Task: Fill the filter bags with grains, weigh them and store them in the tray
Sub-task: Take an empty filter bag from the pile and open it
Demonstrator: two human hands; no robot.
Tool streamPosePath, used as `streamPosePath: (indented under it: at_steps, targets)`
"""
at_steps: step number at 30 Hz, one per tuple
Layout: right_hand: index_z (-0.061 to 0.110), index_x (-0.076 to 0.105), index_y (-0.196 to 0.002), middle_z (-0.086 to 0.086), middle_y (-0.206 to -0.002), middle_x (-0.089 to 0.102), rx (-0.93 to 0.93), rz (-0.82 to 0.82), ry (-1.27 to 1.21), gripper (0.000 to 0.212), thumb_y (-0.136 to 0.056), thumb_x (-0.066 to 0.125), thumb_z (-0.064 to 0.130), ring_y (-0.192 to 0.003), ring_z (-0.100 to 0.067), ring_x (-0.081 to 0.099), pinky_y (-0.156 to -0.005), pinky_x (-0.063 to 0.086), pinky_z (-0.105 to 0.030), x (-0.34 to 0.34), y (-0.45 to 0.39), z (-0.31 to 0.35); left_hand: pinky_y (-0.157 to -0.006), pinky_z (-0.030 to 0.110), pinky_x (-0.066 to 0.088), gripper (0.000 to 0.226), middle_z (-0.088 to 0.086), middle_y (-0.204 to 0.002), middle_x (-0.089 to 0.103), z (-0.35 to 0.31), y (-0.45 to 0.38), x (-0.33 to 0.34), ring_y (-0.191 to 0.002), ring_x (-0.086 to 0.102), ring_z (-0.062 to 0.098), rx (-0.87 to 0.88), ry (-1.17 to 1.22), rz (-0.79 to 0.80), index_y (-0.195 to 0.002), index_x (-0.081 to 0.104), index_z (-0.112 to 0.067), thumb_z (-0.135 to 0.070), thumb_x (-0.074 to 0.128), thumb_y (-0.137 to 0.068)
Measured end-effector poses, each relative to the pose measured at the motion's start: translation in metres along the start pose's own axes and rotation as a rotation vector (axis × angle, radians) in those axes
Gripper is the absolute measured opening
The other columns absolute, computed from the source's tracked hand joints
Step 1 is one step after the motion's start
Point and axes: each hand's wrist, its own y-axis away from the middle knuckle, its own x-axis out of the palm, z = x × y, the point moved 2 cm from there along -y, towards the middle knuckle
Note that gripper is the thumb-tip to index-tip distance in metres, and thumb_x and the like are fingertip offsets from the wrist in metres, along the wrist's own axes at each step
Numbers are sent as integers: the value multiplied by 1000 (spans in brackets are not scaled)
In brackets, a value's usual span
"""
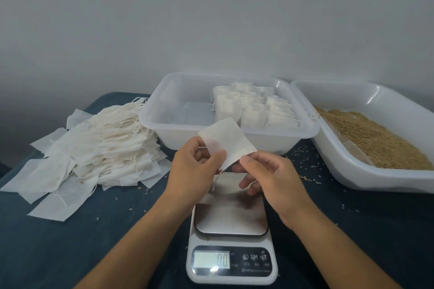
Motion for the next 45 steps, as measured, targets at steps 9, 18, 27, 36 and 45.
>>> streamPosePath:
  at_steps: [9,18,27,36,45]
  targets:
    - [11,78,-88,-4,-78,77,24,-128,-1,20,-100,62,13,-54,-10,62,-50,50,-20,-4,-2,1,-63,19,54,10,-1,-83,77,-2,4,2,-69,70,12,116,-104,19,-92,71,-20,-12,75,-88]
    - [16,79,-81,-4,-74,76,18,-171,-6,21,-98,68,20,-52,-9,61,-50,50,-20,-3,-2,1,-74,44,63,16,-3,-84,76,-5,4,-2,-74,74,16,105,-216,16,-96,67,-19,-24,78,-86]
    - [12,73,-76,-1,-68,71,-85,-153,104,24,-99,65,16,-54,-11,63,-52,50,-22,-8,0,3,-66,15,45,22,-14,-81,61,-23,24,0,-76,61,13,534,-462,-50,-93,57,-39,-49,74,-82]
    - [10,69,-78,-4,-71,71,-187,-51,151,24,-101,63,13,-58,-16,65,-57,53,-25,-6,3,3,-73,11,47,16,-21,-89,71,-15,26,6,-90,70,4,472,-505,146,-94,66,-32,-46,70,-87]
    - [17,74,-90,-1,-86,76,-242,0,179,11,-94,67,24,-84,-21,72,-82,61,-45,-4,8,4,-74,17,55,8,-19,-83,75,-17,26,5,-81,73,6,399,-415,152,-93,73,-31,-25,70,-97]
